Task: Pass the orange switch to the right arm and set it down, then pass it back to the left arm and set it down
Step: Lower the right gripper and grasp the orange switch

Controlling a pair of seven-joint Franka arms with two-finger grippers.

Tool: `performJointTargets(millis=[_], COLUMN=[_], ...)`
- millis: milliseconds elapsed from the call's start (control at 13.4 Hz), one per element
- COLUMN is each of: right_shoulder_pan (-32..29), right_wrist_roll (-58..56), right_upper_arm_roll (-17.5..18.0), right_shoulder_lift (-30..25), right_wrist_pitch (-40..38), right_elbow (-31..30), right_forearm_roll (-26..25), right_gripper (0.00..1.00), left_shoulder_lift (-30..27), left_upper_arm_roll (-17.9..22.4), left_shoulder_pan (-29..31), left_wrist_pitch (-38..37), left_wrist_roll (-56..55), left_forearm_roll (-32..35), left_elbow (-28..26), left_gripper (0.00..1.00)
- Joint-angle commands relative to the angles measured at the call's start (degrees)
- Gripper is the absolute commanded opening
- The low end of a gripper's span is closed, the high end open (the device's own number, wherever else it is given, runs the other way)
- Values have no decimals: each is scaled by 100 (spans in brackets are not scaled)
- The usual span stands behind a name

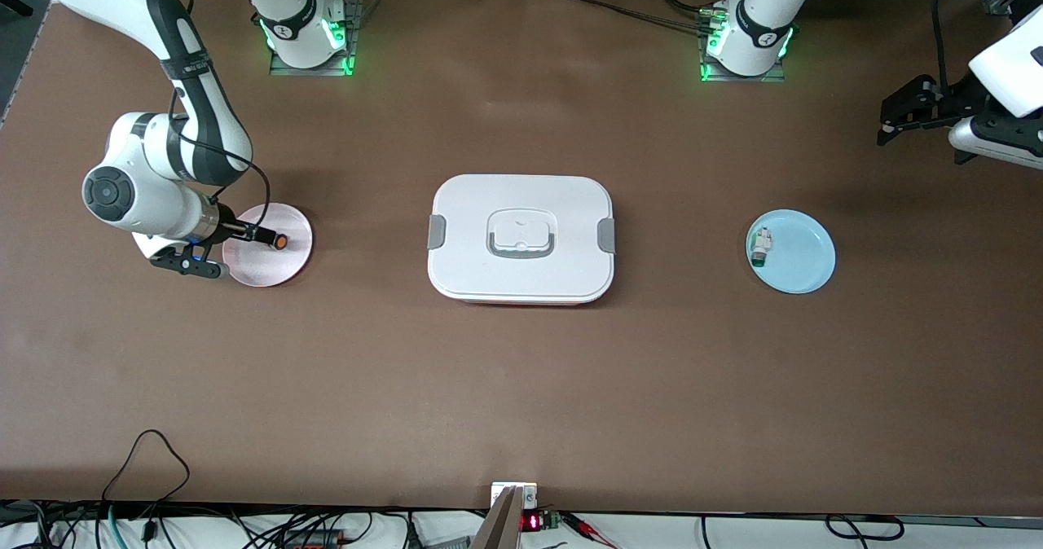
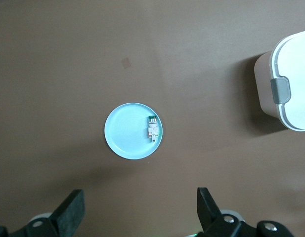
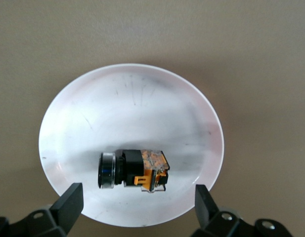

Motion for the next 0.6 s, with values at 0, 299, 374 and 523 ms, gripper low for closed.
performJointTargets(millis=[0, 299, 374, 523], right_shoulder_pan=[-4, -4, -4, -12], right_wrist_roll=[53, 53, 62, 62], right_upper_arm_roll=[7, 7, 7, 15], right_shoulder_lift=[-30, 84, 102, 155], right_wrist_pitch=[136, 485, 662, 769], right_elbow=[-98, -299, -396, -467], right_forearm_roll=[118, 118, 127, 188], right_gripper=[100, 100, 100, 100], left_shoulder_lift=[1, 1, 1, 1], left_upper_arm_roll=[-9, -9, -9, -9], left_shoulder_pan=[-21, -30, -21, -21], left_wrist_pitch=[-61, -61, -61, -61], left_wrist_roll=[26, 26, 26, 26], left_forearm_roll=[121, 112, 112, 112], left_elbow=[114, 114, 114, 114], left_gripper=[100, 100, 100, 100])
